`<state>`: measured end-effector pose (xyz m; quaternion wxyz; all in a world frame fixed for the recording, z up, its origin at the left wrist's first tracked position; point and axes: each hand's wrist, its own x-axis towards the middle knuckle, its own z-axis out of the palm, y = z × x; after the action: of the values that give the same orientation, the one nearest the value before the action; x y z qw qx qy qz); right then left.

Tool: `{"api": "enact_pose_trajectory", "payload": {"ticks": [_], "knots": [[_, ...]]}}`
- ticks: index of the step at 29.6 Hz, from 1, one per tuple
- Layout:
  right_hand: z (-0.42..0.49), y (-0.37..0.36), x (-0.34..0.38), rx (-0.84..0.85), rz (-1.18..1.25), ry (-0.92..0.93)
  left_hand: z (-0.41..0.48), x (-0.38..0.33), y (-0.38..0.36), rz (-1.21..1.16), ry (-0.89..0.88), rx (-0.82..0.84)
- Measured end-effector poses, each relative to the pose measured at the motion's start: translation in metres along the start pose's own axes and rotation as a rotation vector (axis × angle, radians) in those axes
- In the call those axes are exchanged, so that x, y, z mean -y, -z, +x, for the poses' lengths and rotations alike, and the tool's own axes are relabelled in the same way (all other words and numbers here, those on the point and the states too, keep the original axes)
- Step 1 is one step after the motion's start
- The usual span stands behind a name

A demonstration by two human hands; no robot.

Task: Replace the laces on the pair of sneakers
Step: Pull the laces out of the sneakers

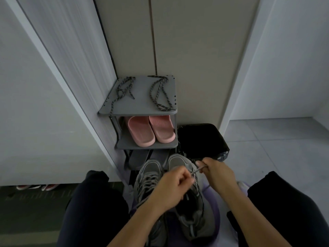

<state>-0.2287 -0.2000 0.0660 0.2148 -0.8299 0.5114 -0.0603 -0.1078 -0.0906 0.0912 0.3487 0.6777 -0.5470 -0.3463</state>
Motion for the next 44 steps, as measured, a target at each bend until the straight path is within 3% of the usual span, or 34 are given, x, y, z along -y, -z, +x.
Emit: {"api": "enact_pose_trajectory", "payload": {"ticks": [3,6,8,13,15,16,18,20,22,25,27,28,32,35,41,44], "knots": [[0.003,0.016,-0.004,-0.004,0.042,-0.047,-0.008,0.013,-0.013,0.218,0.021,0.100],[0.005,0.025,-0.012,0.071,0.385,-0.047,-0.018,0.031,-0.037,0.420,0.137,0.056],[0.002,0.026,-0.011,0.245,0.647,0.004,-0.021,0.034,-0.049,0.427,0.184,0.013],[-0.015,0.032,0.001,0.700,1.021,0.106,-0.023,0.026,-0.056,0.601,0.194,0.004],[-0.025,0.032,0.008,0.907,0.969,0.226,-0.023,0.027,-0.062,0.769,0.024,-0.140],[-0.028,0.029,0.010,0.917,0.894,0.271,-0.024,0.020,-0.062,0.751,0.039,-0.141],[-0.023,0.021,0.010,0.677,0.756,0.236,-0.032,0.006,-0.063,0.691,0.040,-0.044],[-0.010,0.013,0.001,0.266,0.590,0.103,-0.044,0.006,-0.070,0.682,-0.015,0.029],[0.003,0.005,-0.012,0.120,0.484,0.011,-0.051,0.005,-0.059,0.555,-0.095,0.010],[0.011,-0.012,-0.019,0.300,0.461,0.001,-0.040,0.005,-0.030,0.038,-0.063,-0.133],[0.011,-0.020,-0.018,0.326,0.467,-0.014,-0.023,0.022,-0.018,-0.034,0.023,-0.428],[0.009,-0.021,-0.017,0.308,0.489,-0.015,-0.014,0.032,-0.016,0.011,0.073,-0.446],[0.006,-0.023,-0.014,0.252,0.441,0.030,0.014,0.052,-0.030,0.114,0.306,-0.174],[0.005,-0.027,-0.011,0.264,0.436,-0.038,0.019,0.052,-0.038,0.016,0.344,-0.201],[-0.003,-0.028,-0.008,0.266,0.799,-0.241,0.021,0.047,-0.038,-0.021,0.280,-0.185],[-0.005,-0.026,-0.011,0.238,0.719,-0.206,0.024,0.049,-0.035,0.052,0.248,-0.164]]}}
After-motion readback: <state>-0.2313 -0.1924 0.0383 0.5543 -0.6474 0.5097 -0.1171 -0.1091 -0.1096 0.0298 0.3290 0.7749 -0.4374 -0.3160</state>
